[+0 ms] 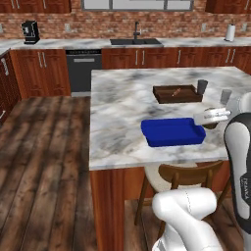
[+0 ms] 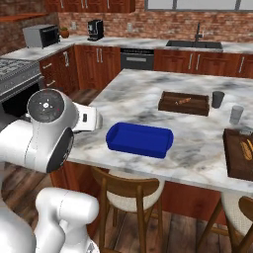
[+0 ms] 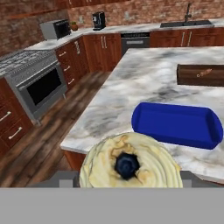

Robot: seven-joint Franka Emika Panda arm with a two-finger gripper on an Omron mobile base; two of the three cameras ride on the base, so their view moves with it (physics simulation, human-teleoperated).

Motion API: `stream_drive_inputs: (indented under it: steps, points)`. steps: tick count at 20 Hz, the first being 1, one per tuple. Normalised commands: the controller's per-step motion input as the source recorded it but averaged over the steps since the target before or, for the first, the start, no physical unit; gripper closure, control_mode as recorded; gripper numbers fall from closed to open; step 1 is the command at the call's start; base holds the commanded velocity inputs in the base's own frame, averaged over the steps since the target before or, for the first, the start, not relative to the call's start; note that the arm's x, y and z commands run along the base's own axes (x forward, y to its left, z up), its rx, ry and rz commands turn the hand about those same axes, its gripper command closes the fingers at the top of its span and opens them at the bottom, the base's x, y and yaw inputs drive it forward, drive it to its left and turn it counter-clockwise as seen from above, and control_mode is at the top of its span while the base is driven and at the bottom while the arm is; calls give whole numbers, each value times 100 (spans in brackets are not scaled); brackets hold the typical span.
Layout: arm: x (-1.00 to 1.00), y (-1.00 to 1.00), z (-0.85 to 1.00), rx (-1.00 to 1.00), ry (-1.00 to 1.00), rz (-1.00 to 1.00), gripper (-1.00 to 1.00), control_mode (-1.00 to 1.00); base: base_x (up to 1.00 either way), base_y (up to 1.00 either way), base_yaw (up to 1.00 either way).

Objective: Take the cupcakes from the fridge and place them on the empty tray on the dining counter.

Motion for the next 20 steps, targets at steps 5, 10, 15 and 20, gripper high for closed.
stream_drive_inputs:
  steps: [5,10,15,20]
  points:
    - [38,-12,-40,0,0,0,100,-100,0,0,0]
    - [32,-15,-40,0,3,0,100,-100,0,0,0]
    - [38,-14,-17,0,13,0,100,-100,0,0,0]
    - [46,-5,-14,0,18,5,100,-100,0,0,0]
